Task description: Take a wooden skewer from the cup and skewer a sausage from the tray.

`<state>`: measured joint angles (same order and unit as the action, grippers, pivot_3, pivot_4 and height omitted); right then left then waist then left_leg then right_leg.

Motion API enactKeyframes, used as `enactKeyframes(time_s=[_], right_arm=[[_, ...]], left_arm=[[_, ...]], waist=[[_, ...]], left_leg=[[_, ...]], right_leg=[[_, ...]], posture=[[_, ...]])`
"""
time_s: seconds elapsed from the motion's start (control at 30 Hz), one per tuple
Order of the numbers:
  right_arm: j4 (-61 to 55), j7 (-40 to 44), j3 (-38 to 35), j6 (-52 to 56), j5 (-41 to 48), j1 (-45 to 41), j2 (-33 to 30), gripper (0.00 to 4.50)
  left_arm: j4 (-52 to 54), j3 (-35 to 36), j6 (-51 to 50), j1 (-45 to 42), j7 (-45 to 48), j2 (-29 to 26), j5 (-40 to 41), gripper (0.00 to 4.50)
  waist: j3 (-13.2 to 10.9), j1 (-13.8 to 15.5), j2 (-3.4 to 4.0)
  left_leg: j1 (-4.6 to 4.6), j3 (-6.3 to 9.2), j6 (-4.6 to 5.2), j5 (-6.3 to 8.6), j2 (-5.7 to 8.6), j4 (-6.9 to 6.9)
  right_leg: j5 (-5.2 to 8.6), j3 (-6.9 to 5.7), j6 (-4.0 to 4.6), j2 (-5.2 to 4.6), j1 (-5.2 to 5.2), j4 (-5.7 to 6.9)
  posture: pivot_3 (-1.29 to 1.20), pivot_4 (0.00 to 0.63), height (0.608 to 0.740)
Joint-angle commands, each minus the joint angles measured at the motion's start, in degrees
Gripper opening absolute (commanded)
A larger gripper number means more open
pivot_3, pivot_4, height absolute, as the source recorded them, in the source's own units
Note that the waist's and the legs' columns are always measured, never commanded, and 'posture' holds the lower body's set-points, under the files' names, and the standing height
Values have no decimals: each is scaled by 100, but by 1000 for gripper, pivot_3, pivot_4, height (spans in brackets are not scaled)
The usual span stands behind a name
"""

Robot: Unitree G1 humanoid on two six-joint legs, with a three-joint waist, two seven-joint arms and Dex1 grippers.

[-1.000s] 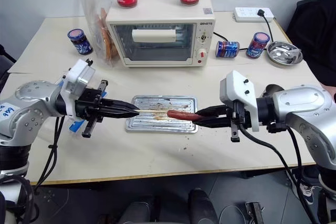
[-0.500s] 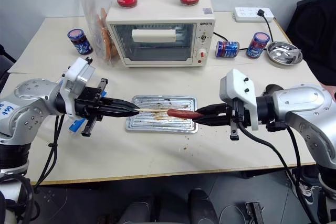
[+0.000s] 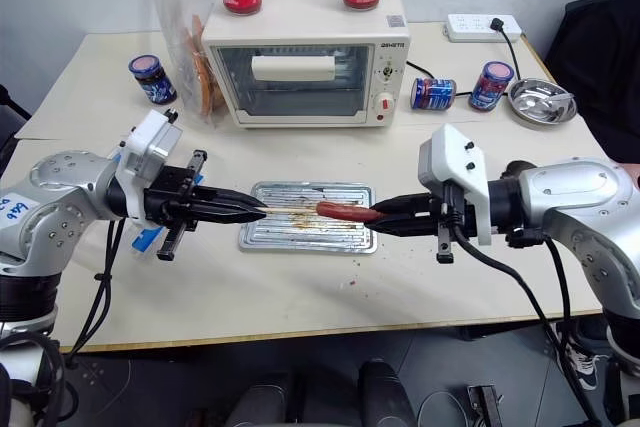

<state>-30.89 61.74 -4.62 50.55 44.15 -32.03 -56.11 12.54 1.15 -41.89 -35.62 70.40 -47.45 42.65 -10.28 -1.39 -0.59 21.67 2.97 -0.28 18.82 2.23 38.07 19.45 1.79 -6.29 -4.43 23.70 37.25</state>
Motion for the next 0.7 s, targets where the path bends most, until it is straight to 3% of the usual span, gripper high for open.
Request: enactKeyframes(time_s=[0.03,0.7], right_arm=[[-149,-32,6,-49,64,0,-36,403],[-70,-109,91,23,213,-252,28,403]], left_arm=[[27,9,45,-139,73,16,3,0],[-17,-192,83,-200,332,35,-61,0]], waist=[[0,0,0],[0,1,0]], left_leg=[[0,0,0,0,0,0],[0,0,0,0,0,7]], right_leg=[[0,0,0,0,0,0],[0,0,0,0,1,11]], posture=[[0,150,740],[0,150,740]])
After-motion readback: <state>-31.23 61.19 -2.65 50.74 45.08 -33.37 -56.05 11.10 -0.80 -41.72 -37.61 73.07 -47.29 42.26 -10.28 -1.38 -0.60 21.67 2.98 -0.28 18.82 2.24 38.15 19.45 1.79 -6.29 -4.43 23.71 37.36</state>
